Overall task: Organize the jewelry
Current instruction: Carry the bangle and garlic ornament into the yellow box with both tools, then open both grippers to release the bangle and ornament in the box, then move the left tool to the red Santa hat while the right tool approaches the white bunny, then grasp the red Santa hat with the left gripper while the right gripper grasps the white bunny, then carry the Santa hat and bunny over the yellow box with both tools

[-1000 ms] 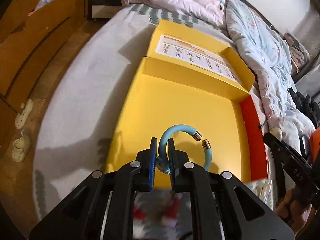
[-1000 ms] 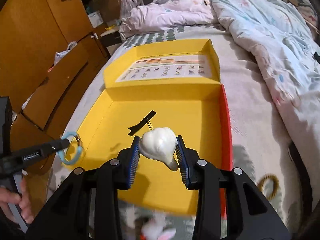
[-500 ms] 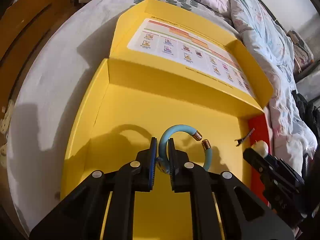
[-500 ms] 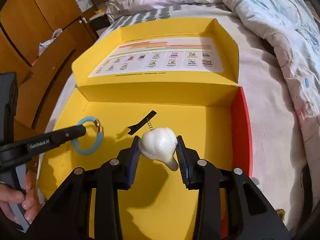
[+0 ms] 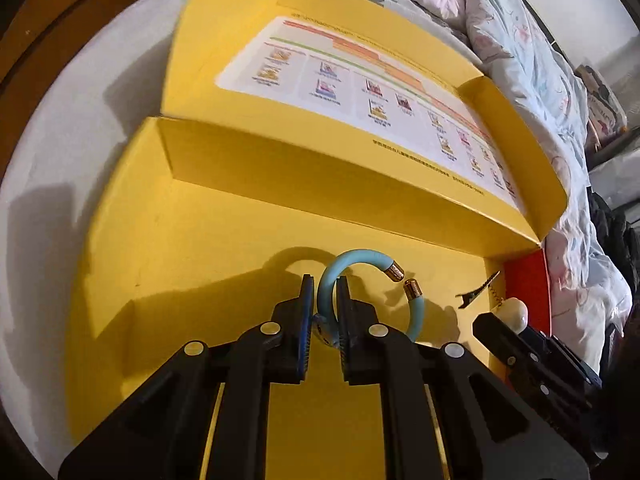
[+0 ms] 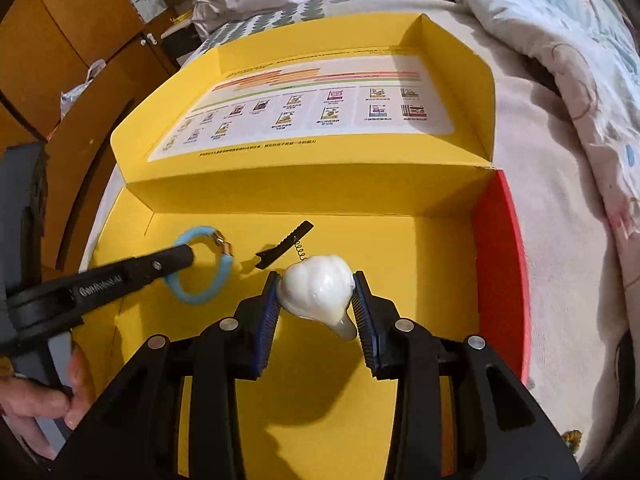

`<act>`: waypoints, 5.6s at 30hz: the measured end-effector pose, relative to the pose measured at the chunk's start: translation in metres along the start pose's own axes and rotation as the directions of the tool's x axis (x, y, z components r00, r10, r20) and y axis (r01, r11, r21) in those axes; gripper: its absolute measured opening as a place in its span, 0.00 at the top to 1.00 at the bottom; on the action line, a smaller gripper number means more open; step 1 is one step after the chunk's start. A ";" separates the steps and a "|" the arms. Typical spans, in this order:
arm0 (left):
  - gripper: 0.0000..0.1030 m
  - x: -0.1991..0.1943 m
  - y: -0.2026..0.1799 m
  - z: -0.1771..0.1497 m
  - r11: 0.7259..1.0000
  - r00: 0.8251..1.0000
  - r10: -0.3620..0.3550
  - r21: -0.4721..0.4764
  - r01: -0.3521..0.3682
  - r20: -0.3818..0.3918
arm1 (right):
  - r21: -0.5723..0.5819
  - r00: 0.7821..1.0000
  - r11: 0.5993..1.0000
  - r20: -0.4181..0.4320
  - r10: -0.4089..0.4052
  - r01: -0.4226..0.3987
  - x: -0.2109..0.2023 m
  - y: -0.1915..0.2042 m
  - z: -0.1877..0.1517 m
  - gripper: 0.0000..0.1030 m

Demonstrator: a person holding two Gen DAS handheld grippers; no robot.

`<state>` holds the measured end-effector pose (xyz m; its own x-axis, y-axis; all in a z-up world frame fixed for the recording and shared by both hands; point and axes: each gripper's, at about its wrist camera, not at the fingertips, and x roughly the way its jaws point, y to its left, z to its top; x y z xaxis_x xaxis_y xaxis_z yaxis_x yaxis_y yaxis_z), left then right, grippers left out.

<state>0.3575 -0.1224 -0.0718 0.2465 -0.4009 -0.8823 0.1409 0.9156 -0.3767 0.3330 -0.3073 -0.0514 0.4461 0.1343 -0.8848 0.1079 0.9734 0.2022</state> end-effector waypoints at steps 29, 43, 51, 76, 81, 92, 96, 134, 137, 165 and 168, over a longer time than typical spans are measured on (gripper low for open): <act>0.32 -0.108 -0.003 -0.016 0.994 0.987 0.074 0.063 -0.084 0.144 | -0.062 0.988 0.998 0.153 -0.016 0.026 -0.110 0.025 -0.009 0.44; 0.22 -0.153 0.055 -0.132 0.971 0.968 0.189 0.115 -0.209 0.166 | -0.132 0.988 0.991 0.149 0.031 -0.011 -0.169 0.038 -0.177 0.15; 0.22 -0.162 0.106 -0.189 0.975 0.966 0.192 0.083 -0.208 0.172 | -0.113 0.998 0.993 0.059 -0.035 0.041 -0.130 0.032 -0.228 0.15; 0.22 -0.065 -0.010 -0.203 0.961 0.995 0.096 0.261 -0.088 -0.020 | -0.105 0.996 0.991 0.042 -0.078 0.083 -0.113 0.032 -0.241 0.21; 0.24 -0.056 -0.012 -0.204 0.958 0.993 0.118 0.268 -0.106 -0.028 | -0.103 0.996 0.991 0.032 -0.077 0.080 -0.106 0.030 -0.241 0.29; 0.41 -0.041 -0.010 -0.206 0.955 0.988 0.142 0.271 -0.120 -0.061 | -0.105 0.997 0.991 0.013 -0.082 0.083 -0.089 0.040 -0.240 0.37; 0.47 -0.040 -0.012 -0.207 0.955 0.990 0.127 0.277 -0.103 -0.069 | -0.128 0.997 0.989 -0.007 -0.073 0.072 -0.080 0.048 -0.242 0.48; 0.89 -0.111 0.006 -0.151 0.982 0.996 -0.078 0.175 0.069 0.050 | -0.048 0.976 0.985 0.135 0.173 -0.168 -0.157 0.035 -0.185 0.73; 0.89 -0.114 0.005 -0.134 0.984 0.993 -0.097 0.158 0.085 0.068 | -0.058 0.977 0.987 0.145 0.159 -0.152 -0.156 0.040 -0.165 0.73; 0.89 -0.029 -0.020 -0.041 0.976 0.991 0.102 0.182 -0.115 0.082 | -0.001 1.000 1.000 0.014 0.024 -0.024 -0.043 0.007 -0.048 0.73; 0.89 -0.020 -0.022 -0.039 0.974 0.991 0.113 0.189 -0.125 0.073 | -0.010 1.000 1.000 -0.002 0.025 -0.025 -0.036 0.009 -0.044 0.73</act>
<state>0.3127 -0.1330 -0.0572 0.3304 -0.2961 -0.8962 0.2873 0.9360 -0.2034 0.2785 -0.2952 -0.0362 0.4472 0.1587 -0.8802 0.0883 0.9715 0.2201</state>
